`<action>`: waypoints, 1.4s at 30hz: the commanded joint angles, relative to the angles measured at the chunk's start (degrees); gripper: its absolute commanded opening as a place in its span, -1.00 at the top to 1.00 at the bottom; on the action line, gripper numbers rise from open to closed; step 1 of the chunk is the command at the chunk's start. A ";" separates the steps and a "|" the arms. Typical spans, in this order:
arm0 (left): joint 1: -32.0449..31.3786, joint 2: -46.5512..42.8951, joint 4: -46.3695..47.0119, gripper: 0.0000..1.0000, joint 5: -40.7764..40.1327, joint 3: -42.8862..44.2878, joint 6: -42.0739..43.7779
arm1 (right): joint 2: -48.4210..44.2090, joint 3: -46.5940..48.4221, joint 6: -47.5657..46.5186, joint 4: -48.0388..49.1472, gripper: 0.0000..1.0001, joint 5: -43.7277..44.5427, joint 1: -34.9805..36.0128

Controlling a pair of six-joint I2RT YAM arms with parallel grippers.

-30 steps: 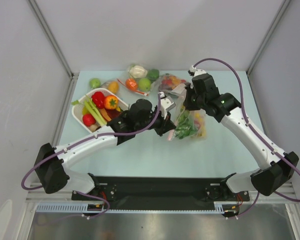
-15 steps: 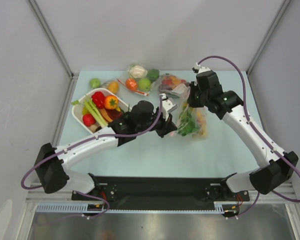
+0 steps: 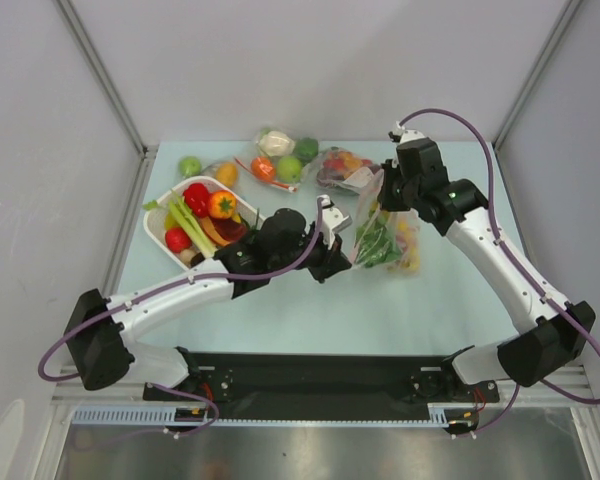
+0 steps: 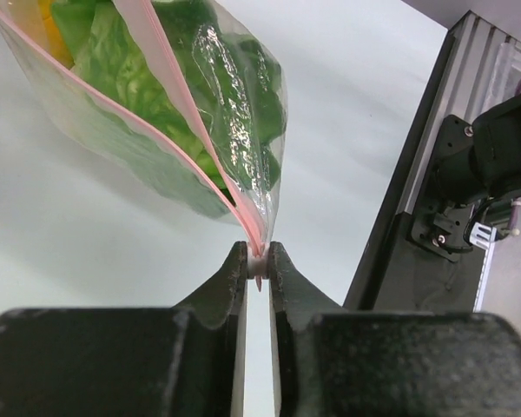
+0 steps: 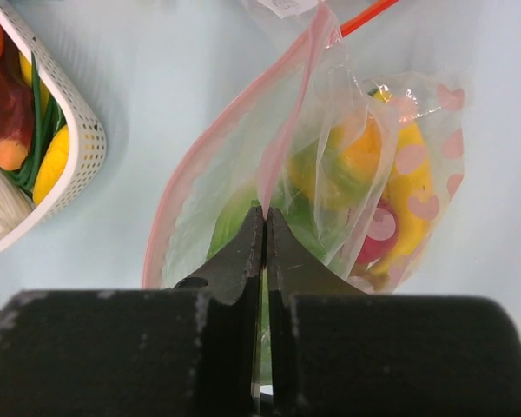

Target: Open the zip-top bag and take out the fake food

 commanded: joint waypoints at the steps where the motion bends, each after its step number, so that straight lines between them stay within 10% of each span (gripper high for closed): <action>1: -1.35 -1.96 -1.69 0.68 2.42 0.52 -1.28 | -1.27 1.78 -1.77 5.96 1.00 2.54 -1.01; 5: -1.18 -0.46 -3.54 -0.13 0.40 5.17 -0.84 | -3.90 -1.37 -1.51 7.54 1.00 0.78 -0.66; 8: -0.21 -0.02 -3.45 -0.34 -0.92 7.55 -1.45 | -5.93 -3.48 -1.33 7.90 1.00 -0.28 -0.40; 31: 11.13 12.19 4.72 -0.47 -1.27 13.62 -13.76 | -13.06 -10.00 0.77 8.60 1.00 -3.36 3.21; 33: 11.13 12.98 4.37 -0.42 -1.18 13.45 -13.76 | -13.14 -9.74 1.04 7.99 1.00 -3.62 3.47; 42: 11.31 15.27 1.12 0.95 -6.01 12.48 -15.60 | -12.36 -7.19 4.02 -0.53 1.00 -4.76 6.37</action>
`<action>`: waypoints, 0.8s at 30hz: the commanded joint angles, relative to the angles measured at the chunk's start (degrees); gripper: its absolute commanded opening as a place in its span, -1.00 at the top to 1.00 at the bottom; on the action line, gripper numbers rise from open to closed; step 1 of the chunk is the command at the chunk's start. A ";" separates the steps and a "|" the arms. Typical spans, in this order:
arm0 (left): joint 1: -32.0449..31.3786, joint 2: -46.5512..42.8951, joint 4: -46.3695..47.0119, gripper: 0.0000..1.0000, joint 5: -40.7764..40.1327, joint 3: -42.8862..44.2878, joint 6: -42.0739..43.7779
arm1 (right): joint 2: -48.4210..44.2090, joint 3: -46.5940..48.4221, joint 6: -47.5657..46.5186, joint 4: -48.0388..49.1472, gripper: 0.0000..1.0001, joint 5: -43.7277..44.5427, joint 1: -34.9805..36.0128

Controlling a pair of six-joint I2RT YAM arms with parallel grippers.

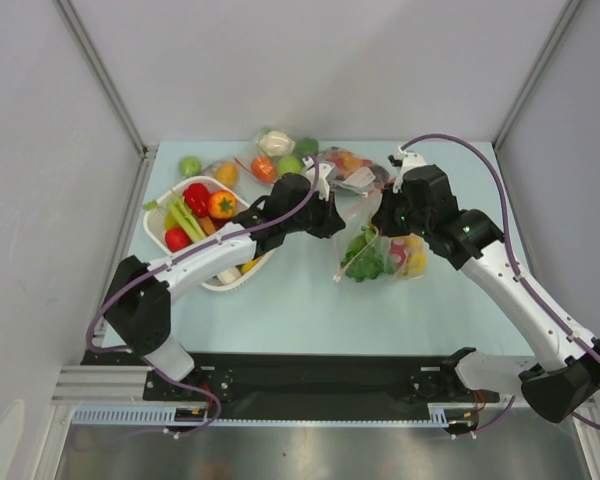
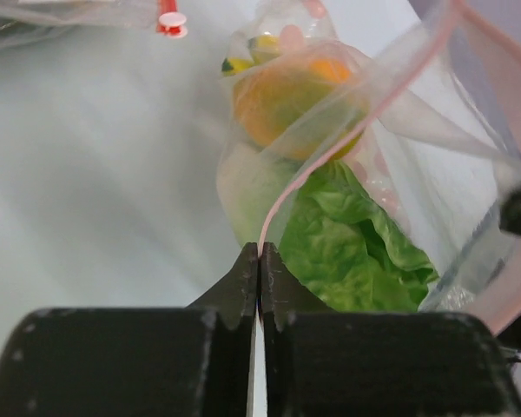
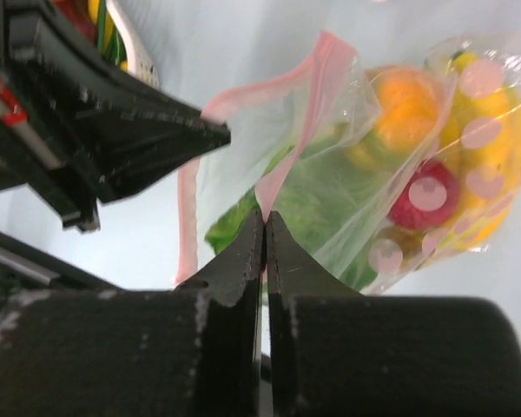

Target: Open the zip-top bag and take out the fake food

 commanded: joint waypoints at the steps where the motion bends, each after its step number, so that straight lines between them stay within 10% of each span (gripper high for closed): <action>1: 0.33 0.08 -0.15 0.99 -4.35 1.01 -2.18 | -0.81 3.35 2.28 -5.14 1.00 -0.48 2.39; 19: 0.25 -1.49 -0.86 0.97 -13.78 -1.54 -3.07 | 1.21 3.09 9.40 -19.50 1.00 -0.92 8.29; 24: -2.47 -4.75 -0.50 0.30 -10.01 -2.68 1.93 | 1.47 2.21 10.54 -16.68 1.00 -0.22 8.38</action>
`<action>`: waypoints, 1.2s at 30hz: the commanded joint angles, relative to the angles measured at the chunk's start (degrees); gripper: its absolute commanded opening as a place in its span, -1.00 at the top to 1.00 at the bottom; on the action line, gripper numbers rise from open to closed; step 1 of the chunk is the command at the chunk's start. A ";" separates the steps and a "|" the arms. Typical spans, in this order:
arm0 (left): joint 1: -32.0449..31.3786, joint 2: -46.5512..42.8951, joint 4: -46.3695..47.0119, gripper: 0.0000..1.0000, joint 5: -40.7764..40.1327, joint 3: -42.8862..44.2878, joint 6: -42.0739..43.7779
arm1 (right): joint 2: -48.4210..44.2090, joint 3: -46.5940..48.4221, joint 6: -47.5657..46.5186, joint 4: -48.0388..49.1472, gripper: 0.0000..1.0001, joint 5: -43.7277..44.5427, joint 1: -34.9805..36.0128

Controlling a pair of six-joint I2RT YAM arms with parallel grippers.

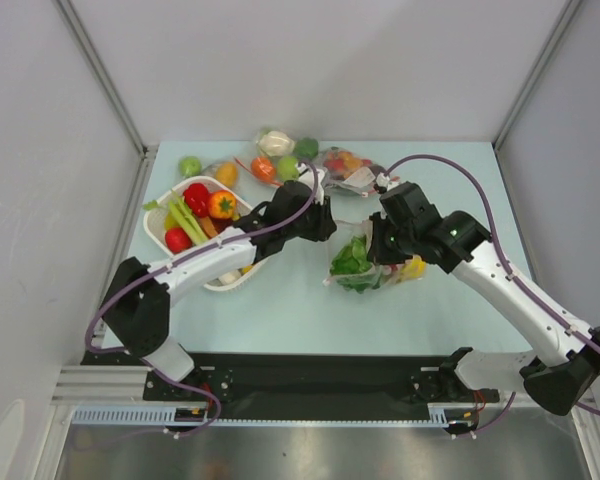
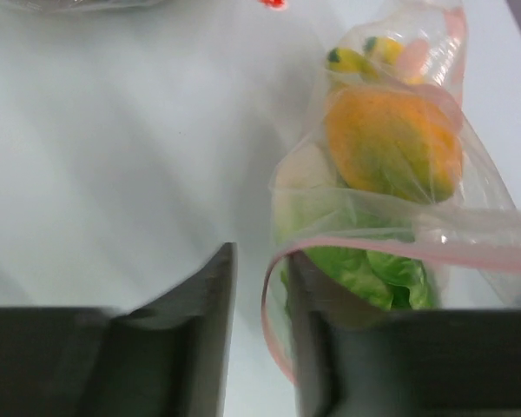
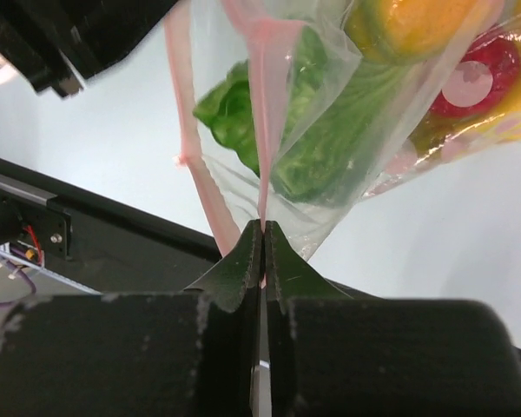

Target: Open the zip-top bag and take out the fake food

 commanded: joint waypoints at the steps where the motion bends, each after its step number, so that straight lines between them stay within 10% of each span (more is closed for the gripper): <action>1: -1.91 -5.36 1.44 0.03 2.79 -0.65 3.60 | -0.32 -0.28 2.02 1.66 1.00 0.07 0.49; 13: -7.62 -17.94 -1.55 -0.32 4.12 -6.28 -0.96 | 0.65 -0.72 2.64 3.25 1.00 0.16 0.31; 36: -10.09 -0.99 -6.91 -0.41 13.43 1.72 -4.57 | -0.85 -0.81 4.22 3.51 1.00 1.13 0.40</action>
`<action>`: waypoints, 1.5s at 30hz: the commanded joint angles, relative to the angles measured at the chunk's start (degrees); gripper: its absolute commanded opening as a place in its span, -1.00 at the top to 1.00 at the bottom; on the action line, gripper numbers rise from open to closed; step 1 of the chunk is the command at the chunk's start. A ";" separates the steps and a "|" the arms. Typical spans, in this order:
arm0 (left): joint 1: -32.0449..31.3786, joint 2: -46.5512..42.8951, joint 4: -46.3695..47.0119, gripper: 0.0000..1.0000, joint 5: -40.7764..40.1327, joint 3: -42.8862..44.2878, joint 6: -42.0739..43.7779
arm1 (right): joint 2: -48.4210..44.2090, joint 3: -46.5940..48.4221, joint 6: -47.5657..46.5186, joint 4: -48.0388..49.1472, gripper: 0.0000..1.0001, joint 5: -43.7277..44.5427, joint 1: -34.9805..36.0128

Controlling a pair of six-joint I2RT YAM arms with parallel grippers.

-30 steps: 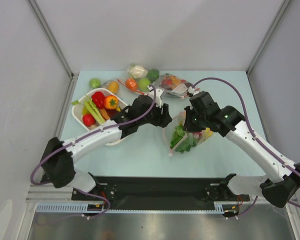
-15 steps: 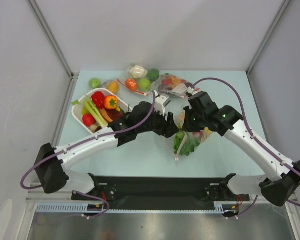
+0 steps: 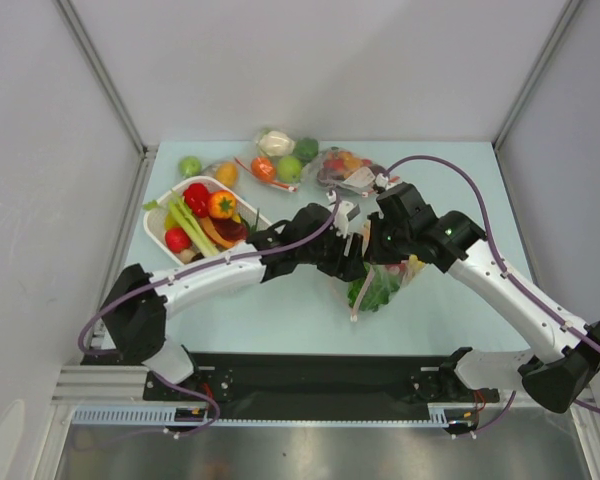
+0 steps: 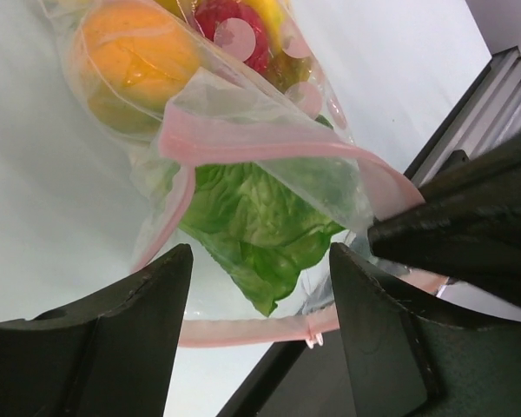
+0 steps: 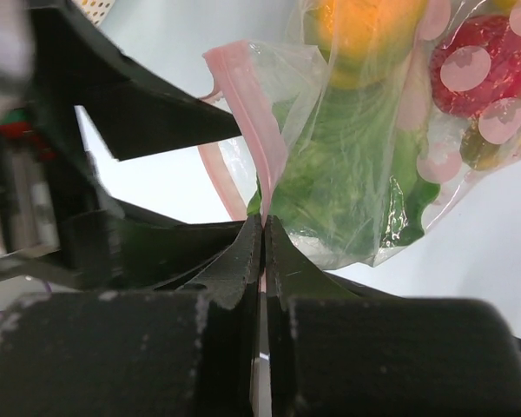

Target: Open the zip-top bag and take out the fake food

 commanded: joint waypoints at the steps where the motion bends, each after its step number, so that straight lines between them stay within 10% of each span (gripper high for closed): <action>1: -0.36 2.56 -0.57 -0.42 2.64 3.55 -1.38 | -1.85 0.24 1.79 1.70 1.00 1.32 0.33; 8: -0.36 8.72 -3.03 -0.54 7.02 6.63 -2.52 | -3.00 -0.20 1.97 1.17 1.00 2.29 0.33; 15: 0.69 8.73 -1.54 0.97 9.93 6.11 -3.13 | -3.70 -1.96 1.44 -0.15 1.00 2.02 0.42; 38: 11.32 -0.95 9.54 0.99 15.56 -3.47 -10.17 | -5.37 -11.45 -0.40 -1.91 0.99 5.28 0.42; 40: 11.59 -0.16 9.19 0.99 15.73 -3.82 -9.21 | -6.77 -11.19 -0.76 -0.42 0.58 4.23 0.25; 41: 11.68 0.19 9.18 0.99 15.99 -3.83 -9.03 | -7.30 -11.36 -0.50 1.50 -0.04 3.70 0.07; 45: 11.59 1.08 9.62 0.99 16.61 -4.18 -8.85 | -10.37 -14.08 1.61 5.12 -0.66 0.62 -4.05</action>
